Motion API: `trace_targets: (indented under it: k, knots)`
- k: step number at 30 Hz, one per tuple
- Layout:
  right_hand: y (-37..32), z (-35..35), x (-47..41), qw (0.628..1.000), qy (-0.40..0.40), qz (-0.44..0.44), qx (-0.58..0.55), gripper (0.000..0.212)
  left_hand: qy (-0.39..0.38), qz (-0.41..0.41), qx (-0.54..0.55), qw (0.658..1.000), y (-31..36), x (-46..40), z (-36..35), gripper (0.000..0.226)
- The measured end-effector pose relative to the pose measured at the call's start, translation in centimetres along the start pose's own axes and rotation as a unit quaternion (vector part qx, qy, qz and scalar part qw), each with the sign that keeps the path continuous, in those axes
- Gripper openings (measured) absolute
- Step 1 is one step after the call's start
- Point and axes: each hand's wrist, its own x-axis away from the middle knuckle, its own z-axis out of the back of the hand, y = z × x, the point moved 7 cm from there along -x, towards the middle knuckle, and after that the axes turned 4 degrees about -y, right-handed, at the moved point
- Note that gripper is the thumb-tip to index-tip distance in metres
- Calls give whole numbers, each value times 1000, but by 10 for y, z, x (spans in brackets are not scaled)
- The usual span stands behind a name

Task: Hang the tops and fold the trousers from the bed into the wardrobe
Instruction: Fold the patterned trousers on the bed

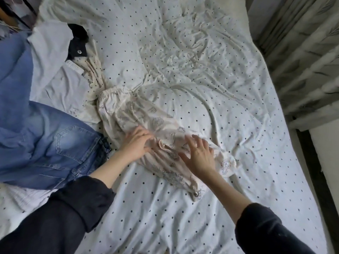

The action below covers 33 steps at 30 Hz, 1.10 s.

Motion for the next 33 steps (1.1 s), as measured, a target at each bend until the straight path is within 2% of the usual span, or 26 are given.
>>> trace_targets:
  k: [2, 3, 6, 8, 10, 12, 15, 18, 21, 23, 25, 27, 29, 31, 33]
  knots:
    - [-6, -3, -19, 999, -42, 14, -4, 48, -15, 12, 23, 1000, -5, -1, -2, 26]
    - [-8, -4, -24, 998, -56, 6, -15, 41, -26, 16, 48, 998, -4, 3, -3, 20]
    - [-16, 7, -36, 998, -40, -40, -19, 52, -62, 11, 160, 985, -7, 13, -10, 19]
    - [-28, 18, -52, 999, -13, -28, -7, 47, -29, 25, 261, 964, -24, 16, 0, 22]
    - [-48, 28, -76, 1000, 7, 6, -15, 39, 65, 67, 306, 948, -62, 13, 20, 26]
    - [-69, 34, -100, 999, 4, 27, -26, 36, 169, 118, 277, 938, -101, 8, 42, 33]
    - [-107, 30, -144, 997, -21, 58, -44, 36, 234, 169, 220, 932, -149, -10, 70, 47]
    - [-141, 23, -185, 992, -38, 94, -74, 35, 227, 130, 214, 941, -168, -37, 88, 58]
    - [-168, 17, -217, 991, -47, 113, -57, 40, 159, 88, 267, 946, -169, -59, 87, 67]
    - [-186, 14, -233, 987, -62, 132, -70, 46, 138, 99, 254, 952, -173, -65, 86, 61]
    - [-203, 14, -247, 981, -76, 158, -88, 56, 157, 88, 165, 970, -174, -60, 96, 44]
    - [-217, 18, -255, 975, -96, 196, -28, 76, 211, 37, 102, 971, -173, -50, 110, 30]
    - [-232, 18, -258, 955, -133, 252, 86, 86, 236, -23, 107, 965, -174, -37, 120, 24]
    - [-242, 16, -260, 928, -162, 289, 171, 85, 225, -59, 117, 966, -173, -27, 129, 22]
    - [-248, 15, -261, 915, -175, 299, 209, 68, 216, -86, 93, 968, -172, -20, 142, 24]
